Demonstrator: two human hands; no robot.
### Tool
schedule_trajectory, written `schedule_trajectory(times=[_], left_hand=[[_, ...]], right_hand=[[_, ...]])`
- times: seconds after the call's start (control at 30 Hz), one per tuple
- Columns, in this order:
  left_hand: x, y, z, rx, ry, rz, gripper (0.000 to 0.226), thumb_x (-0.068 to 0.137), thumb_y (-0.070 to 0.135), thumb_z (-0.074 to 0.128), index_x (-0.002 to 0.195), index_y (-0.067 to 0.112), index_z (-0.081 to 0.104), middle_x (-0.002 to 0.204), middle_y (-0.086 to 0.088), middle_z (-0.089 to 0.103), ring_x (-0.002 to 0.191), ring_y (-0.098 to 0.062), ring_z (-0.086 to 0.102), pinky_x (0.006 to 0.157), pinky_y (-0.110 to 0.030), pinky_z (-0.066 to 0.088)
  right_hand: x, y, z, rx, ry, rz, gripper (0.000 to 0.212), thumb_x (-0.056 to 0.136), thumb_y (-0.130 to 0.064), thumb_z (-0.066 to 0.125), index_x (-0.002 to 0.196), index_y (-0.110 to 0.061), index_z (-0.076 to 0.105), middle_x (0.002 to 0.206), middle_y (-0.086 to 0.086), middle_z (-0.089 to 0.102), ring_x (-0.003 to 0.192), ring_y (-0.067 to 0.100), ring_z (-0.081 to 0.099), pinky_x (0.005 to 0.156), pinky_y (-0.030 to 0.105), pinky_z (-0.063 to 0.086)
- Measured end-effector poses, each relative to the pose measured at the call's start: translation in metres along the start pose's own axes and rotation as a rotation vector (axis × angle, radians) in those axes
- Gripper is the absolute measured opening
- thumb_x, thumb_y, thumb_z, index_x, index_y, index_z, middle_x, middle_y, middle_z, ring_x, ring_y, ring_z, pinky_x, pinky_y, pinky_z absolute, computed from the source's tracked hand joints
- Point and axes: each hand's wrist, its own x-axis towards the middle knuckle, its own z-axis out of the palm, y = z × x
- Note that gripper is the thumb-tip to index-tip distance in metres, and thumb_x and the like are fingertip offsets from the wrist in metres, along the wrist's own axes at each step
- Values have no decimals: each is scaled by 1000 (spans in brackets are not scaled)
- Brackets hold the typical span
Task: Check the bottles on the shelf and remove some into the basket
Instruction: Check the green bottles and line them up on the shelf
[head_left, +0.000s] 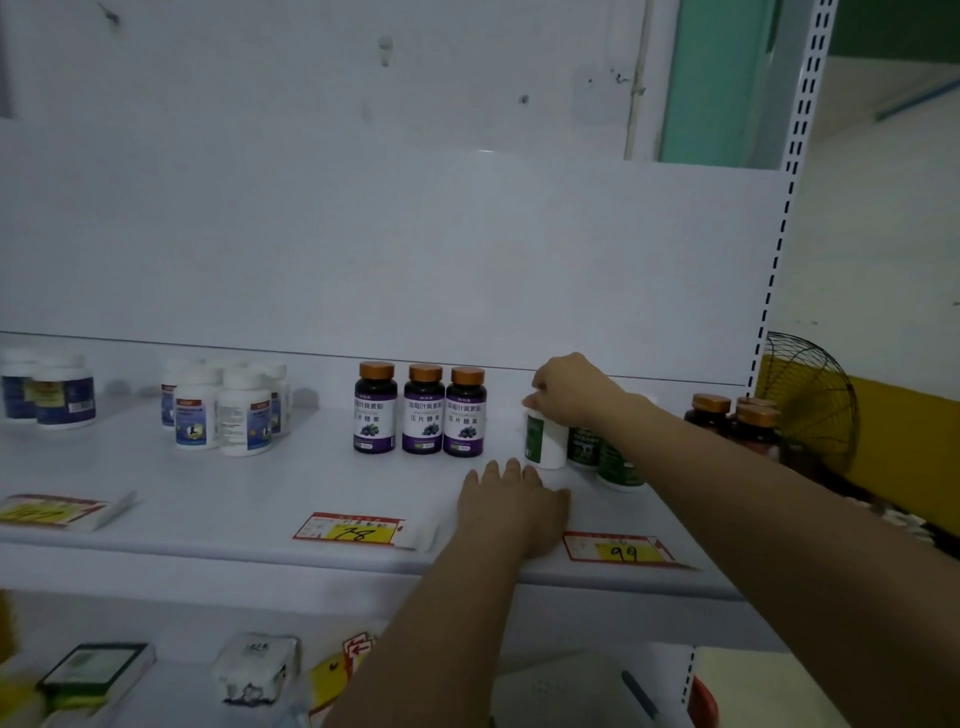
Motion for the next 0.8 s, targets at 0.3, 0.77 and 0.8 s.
schedule_trajectory(times=[0.3, 0.77, 0.8], left_hand=[[-8, 4, -10, -442, 259, -46, 65, 85, 62, 46, 130, 15, 45, 128, -7, 55, 116, -24, 52, 98, -43, 44], [-37, 21, -53, -1138, 378, 116, 39, 81, 22, 72, 115, 16, 53, 96, 8, 59, 80, 1, 55, 60, -11, 37], [-38, 23, -52, -1149, 405, 109, 37, 81, 21, 72, 113, 16, 53, 95, 7, 59, 78, 3, 54, 59, -12, 38]], right_hand=[[-31, 0, -40, 198, 179, -120, 53, 86, -38, 66, 128, -7, 56, 130, 10, 57, 119, 23, 51, 94, 27, 40], [-80, 27, -85, 1001, 8, -146, 36, 88, -27, 66, 121, -15, 60, 114, 4, 63, 107, 15, 61, 96, 32, 50], [-81, 27, -83, 934, 7, -101, 37, 87, -37, 65, 116, -13, 63, 112, 3, 65, 105, 14, 62, 94, 33, 52]])
